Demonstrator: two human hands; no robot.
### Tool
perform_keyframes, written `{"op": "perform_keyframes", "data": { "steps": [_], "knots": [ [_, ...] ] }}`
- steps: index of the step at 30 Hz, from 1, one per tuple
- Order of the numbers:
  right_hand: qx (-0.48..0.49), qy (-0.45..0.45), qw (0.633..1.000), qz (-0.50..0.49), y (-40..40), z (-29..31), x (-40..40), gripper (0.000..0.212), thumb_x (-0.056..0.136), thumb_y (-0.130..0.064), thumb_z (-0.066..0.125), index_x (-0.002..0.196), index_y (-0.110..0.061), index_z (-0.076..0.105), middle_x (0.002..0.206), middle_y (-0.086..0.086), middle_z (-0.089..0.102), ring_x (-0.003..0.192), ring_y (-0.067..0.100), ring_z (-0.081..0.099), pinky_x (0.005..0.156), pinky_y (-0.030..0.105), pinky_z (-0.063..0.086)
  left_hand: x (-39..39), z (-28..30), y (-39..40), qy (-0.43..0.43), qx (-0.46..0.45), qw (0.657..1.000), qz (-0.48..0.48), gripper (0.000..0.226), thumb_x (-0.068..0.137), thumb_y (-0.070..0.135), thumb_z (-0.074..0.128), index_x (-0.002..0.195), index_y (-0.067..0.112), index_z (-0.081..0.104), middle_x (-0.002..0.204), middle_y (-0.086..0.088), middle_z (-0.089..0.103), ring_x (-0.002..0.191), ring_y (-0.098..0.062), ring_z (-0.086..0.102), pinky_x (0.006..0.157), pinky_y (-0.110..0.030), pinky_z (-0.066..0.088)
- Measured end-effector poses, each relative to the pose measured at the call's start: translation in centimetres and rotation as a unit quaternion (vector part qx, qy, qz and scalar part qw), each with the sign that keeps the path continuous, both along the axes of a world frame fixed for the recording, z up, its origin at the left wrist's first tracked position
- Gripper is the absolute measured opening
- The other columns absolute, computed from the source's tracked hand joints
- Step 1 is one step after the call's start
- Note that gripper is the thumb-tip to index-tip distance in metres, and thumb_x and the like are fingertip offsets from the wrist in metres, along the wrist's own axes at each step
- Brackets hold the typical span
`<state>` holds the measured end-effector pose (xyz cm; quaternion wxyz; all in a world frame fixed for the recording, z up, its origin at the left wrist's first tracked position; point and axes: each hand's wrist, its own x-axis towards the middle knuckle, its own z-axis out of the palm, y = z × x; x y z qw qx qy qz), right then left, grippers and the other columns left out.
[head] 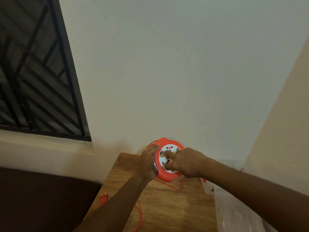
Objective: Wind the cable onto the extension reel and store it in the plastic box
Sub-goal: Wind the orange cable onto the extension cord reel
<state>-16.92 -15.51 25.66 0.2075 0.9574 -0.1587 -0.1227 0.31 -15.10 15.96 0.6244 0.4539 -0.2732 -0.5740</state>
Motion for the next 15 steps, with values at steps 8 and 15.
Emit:
{"op": "perform_keyframes", "data": {
  "steps": [8,15],
  "knots": [
    [-0.023,0.086,0.989,0.119,-1.9,1.8,0.0,0.078,0.073,-0.032,0.085,0.138,-0.033,0.042,0.141,0.010,0.051,0.102,0.033,0.066,0.076,0.043,0.059,-0.2,0.5,0.5,-0.013,0.014,1.000,-0.025,0.046,0.094,0.048,0.063,0.130,0.020,0.064,0.126,-0.014,0.071,0.115,-0.040,0.067,0.098,-0.063,0.052],
    [-0.034,0.134,0.976,0.169,-2.3,2.7,0.3,0.078,0.077,-0.025,0.083,0.141,-0.035,0.040,0.146,0.012,0.046,0.107,0.036,0.065,0.076,0.041,0.058,0.2,0.4,0.7,-0.074,-0.014,0.995,-0.068,0.071,0.072,0.063,0.078,0.127,0.019,0.067,0.122,-0.013,0.074,0.112,-0.039,0.070,0.099,-0.062,0.053]
  ]
}}
